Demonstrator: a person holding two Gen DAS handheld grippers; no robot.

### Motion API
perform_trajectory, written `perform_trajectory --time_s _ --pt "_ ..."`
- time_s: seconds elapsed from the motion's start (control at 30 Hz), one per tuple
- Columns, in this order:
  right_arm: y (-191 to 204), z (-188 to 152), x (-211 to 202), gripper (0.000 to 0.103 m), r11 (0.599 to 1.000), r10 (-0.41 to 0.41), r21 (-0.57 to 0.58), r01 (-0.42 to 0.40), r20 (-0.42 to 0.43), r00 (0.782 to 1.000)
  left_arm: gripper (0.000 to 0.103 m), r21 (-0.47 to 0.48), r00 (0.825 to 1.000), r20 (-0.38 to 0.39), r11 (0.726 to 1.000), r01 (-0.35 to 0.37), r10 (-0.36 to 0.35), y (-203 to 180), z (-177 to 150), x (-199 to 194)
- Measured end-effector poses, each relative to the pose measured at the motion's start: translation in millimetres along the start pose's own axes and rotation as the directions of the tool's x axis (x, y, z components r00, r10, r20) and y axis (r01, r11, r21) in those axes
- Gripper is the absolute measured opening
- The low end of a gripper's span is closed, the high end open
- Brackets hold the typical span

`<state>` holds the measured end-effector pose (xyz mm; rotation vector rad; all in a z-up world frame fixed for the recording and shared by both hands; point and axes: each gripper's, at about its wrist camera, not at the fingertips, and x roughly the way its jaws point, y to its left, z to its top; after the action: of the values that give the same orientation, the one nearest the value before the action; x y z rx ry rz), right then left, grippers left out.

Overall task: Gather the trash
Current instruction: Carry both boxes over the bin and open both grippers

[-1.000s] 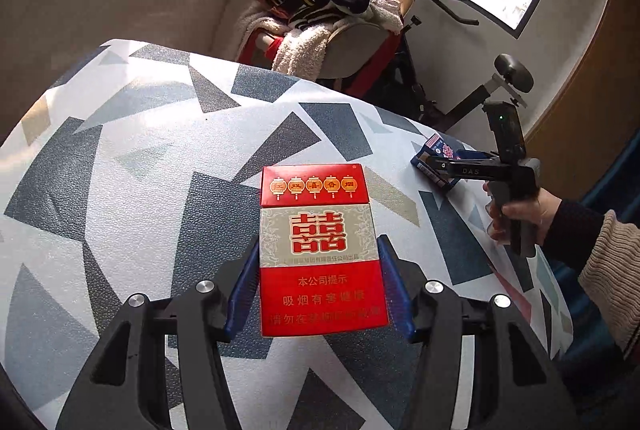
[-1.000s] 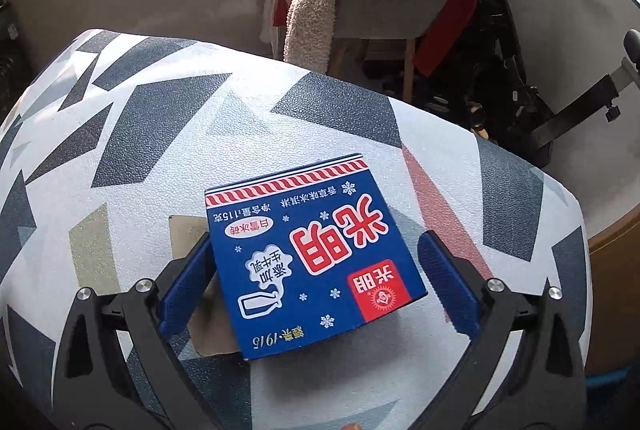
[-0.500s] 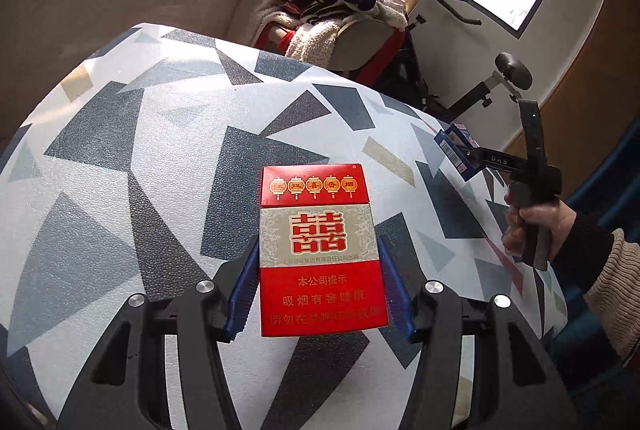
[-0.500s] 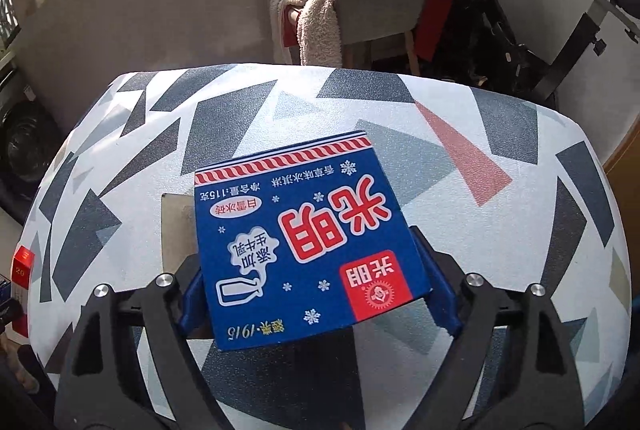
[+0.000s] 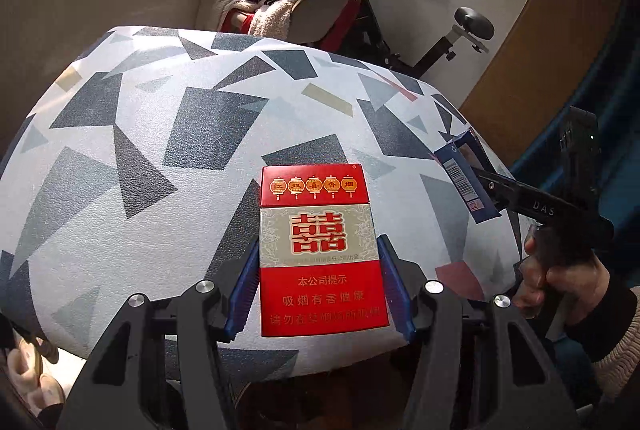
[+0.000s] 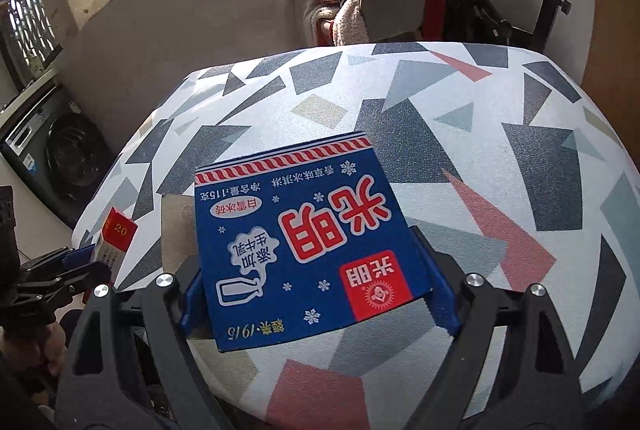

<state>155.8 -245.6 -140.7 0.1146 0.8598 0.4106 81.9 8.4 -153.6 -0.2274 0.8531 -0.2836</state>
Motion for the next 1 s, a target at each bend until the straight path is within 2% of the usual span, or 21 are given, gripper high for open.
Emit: perform_trajectory --time_s 0.27,0.37,0.47,0.57,0.87,1.0 --pt "29.5 -41.8 -43.2 0.084 0.998 0.001 -0.056 0.0 0.016 1.0 0.055 0.042 1.0 0.002 0.999 -0.012 0.012 -16.4 -45.5 -34.8" --pt "37.7 -51.6 -56.4 0.084 0.998 0.01 -0.068 -0.006 0.046 0.999 0.055 0.058 1.0 0.01 0.998 -0.013 0.012 -20.2 -62.1 -45.1" --pt "45.3 -64.1 -67.3 0.084 0.998 0.02 -0.056 -0.015 0.082 0.996 0.055 0.083 1.0 0.003 0.996 -0.014 0.014 -24.1 -78.5 -48.5" --pt "52.7 -77.2 -73.9 0.084 0.998 0.048 -0.032 -0.045 0.096 0.994 0.055 0.078 1.0 -0.015 0.997 0.015 -0.014 -26.4 -91.1 -50.9" --pt "57.5 -87.7 -95.4 0.084 0.999 0.035 -0.034 -0.031 0.133 0.991 0.055 0.147 0.997 -0.014 0.986 0.073 -0.072 -48.3 -98.6 -63.9" --pt "54.6 -89.6 -106.8 0.084 0.999 0.019 -0.029 -0.015 0.157 0.987 0.056 0.192 0.993 -0.035 0.974 0.12 -0.115 -62.8 -101.9 -62.7"
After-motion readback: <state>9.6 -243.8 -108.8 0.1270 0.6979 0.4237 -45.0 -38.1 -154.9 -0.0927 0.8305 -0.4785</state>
